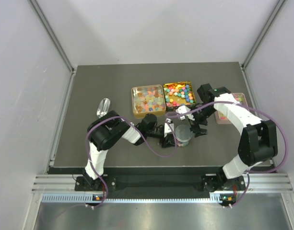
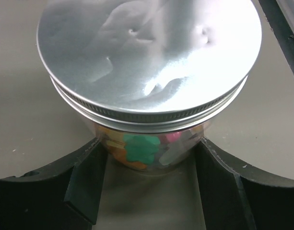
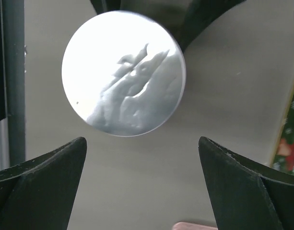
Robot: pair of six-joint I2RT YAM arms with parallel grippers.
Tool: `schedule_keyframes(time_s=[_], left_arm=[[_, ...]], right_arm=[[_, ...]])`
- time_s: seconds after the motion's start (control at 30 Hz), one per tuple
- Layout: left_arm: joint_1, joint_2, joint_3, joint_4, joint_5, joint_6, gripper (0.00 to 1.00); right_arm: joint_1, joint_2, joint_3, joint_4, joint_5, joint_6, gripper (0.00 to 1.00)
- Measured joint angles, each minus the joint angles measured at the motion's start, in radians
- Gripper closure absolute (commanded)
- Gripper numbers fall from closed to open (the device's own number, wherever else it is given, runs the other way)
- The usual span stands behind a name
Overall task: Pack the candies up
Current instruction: Screw the bottle lid onto the packing bottle.
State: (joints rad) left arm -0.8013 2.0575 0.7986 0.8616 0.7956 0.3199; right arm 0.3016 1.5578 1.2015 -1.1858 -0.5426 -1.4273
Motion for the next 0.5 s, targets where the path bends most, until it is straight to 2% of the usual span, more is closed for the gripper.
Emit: schedule_keyframes(time_s=[0.5], left_arm=[[-0.005,0.000,0.003,0.000,-0.018,-0.005,1.00]], right_arm=[[0.004,0.161,0.175,-0.152,-0.126,-0.317,0.00]])
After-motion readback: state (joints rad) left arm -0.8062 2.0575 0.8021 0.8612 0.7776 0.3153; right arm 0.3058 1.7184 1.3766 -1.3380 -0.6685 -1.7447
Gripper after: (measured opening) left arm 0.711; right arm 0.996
